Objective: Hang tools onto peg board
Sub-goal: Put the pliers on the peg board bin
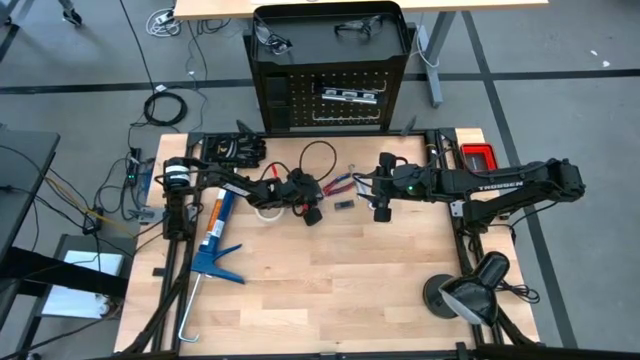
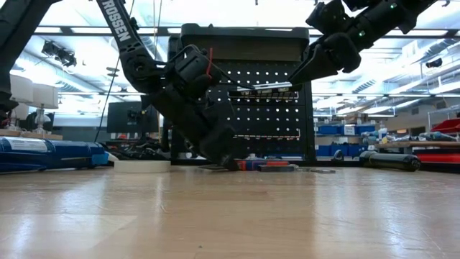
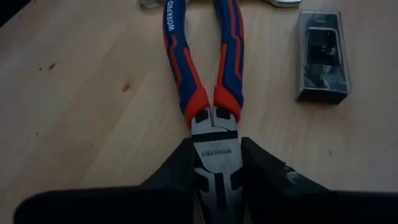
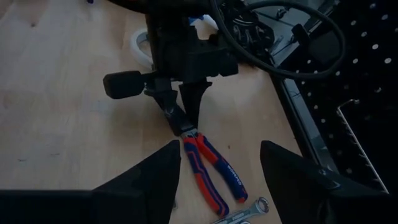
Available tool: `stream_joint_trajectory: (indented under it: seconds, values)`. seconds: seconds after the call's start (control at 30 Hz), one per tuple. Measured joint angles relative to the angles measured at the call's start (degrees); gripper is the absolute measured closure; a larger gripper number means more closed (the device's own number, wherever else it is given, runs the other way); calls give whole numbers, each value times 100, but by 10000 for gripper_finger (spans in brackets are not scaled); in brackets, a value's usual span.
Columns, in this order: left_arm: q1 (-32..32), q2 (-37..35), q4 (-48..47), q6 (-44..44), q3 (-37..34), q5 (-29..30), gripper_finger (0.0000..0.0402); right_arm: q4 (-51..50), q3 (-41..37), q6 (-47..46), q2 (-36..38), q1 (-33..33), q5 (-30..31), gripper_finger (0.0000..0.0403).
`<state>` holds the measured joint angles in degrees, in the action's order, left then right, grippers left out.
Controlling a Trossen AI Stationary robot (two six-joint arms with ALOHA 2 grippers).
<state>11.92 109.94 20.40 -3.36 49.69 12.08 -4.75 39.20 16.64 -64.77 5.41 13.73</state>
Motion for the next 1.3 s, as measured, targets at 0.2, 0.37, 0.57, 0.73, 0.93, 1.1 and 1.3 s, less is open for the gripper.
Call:
stream_joint_trajectory:
  seconds: [0.2, 0.37, 0.57, 0.73, 0.93, 1.1, 1.3]
  values:
    - [5, -387, -28, 18, -15, 42, 317, 95, 0, 73, 0, 1, 473, 174]
    - [11, -897, -12, 222, -13, 139, 317, 264, 2, 118, 0, 0, 514, 174]
    - [8, -1410, -209, 419, -9, 159, 317, 313, 2, 412, 0, -8, 777, 174]
    - [-2, -1790, -286, 463, -9, 105, 317, 305, 2, 1659, 0, -182, 797, 169]
    - [-2, -2124, -262, 413, -9, -124, 317, 324, 1, 3050, -59, -537, 1934, 141]
    - [-2, -2188, -127, 128, -7, -371, 317, 323, 2, 3176, -85, -577, 2434, 113]
    - [-10, -2200, 145, -160, -4, -810, 317, 301, 2, 3335, -85, -557, 2432, 91]
